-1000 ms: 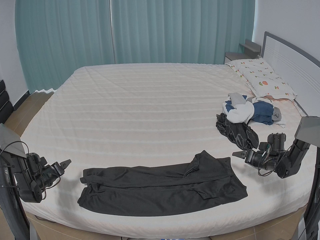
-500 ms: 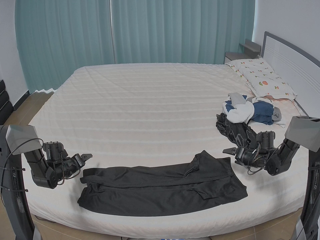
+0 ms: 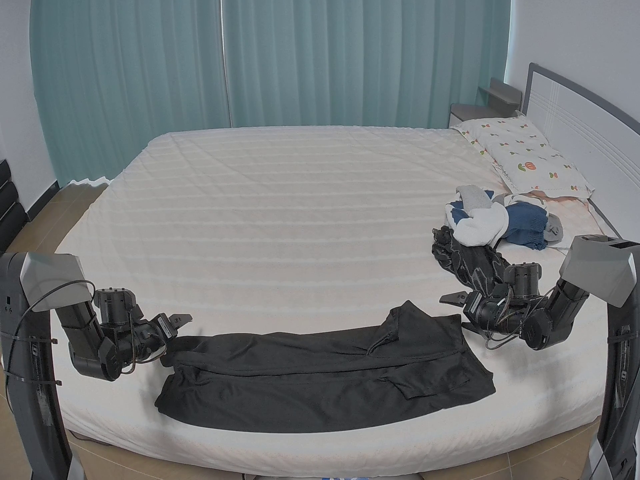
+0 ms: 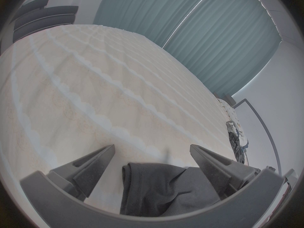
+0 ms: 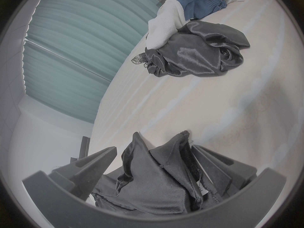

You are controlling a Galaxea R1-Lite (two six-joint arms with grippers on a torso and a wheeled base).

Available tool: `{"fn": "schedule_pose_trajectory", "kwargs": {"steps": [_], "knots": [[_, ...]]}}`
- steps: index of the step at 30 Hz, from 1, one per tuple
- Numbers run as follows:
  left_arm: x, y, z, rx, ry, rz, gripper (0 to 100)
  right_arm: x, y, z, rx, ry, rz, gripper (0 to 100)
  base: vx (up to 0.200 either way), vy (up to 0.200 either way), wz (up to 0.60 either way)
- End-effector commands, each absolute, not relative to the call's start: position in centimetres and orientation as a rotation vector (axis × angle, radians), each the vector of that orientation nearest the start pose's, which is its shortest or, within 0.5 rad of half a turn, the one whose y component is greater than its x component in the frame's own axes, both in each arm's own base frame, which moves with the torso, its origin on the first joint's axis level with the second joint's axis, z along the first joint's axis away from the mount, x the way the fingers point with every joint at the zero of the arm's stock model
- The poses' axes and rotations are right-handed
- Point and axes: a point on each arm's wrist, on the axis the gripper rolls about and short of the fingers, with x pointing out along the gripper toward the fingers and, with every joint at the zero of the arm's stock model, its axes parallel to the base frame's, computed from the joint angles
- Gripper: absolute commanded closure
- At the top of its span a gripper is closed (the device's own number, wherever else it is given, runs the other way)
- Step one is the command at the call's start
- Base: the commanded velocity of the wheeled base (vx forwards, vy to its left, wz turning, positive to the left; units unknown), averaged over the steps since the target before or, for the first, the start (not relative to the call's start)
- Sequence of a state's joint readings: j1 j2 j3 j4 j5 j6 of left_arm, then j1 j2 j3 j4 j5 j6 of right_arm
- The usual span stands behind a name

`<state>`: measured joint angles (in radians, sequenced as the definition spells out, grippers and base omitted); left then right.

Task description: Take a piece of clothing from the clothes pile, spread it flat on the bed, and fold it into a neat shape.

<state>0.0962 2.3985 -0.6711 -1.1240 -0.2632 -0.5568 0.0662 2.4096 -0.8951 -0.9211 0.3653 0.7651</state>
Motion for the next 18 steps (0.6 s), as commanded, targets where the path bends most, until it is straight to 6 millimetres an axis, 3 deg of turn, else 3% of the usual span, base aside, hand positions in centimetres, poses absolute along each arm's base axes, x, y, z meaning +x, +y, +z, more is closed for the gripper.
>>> {"fn": "schedule_pose_trajectory", "kwargs": {"steps": [1,3,4,5,6,18], "knots": [[35.02,2.65,-4.52,-0.647,0.644,0.010,0,38.93,3.44,-2.95,0.819,0.737,0.171,0,0.000,0.000,0.00],[34.98,2.64,-4.50,-0.647,0.645,0.010,0,38.82,3.43,-3.03,0.815,0.740,0.169,0,0.000,0.000,0.00],[35.02,2.59,-4.57,-0.647,0.646,0.009,0,38.84,3.78,-3.28,0.800,0.745,0.175,100,0.000,0.000,0.00],[35.02,2.59,-4.57,-0.647,0.646,0.009,0,38.84,3.78,-3.28,0.800,0.745,0.175,100,0.000,0.000,0.00],[35.08,2.49,-4.74,-0.644,0.648,0.007,100,38.98,4.07,-3.78,0.790,0.749,0.170,100,0.000,0.000,0.00],[35.42,2.60,-4.72,-0.666,0.615,0.097,100,39.25,3.57,-3.63,0.797,0.681,0.163,100,0.000,0.000,0.00]]}}
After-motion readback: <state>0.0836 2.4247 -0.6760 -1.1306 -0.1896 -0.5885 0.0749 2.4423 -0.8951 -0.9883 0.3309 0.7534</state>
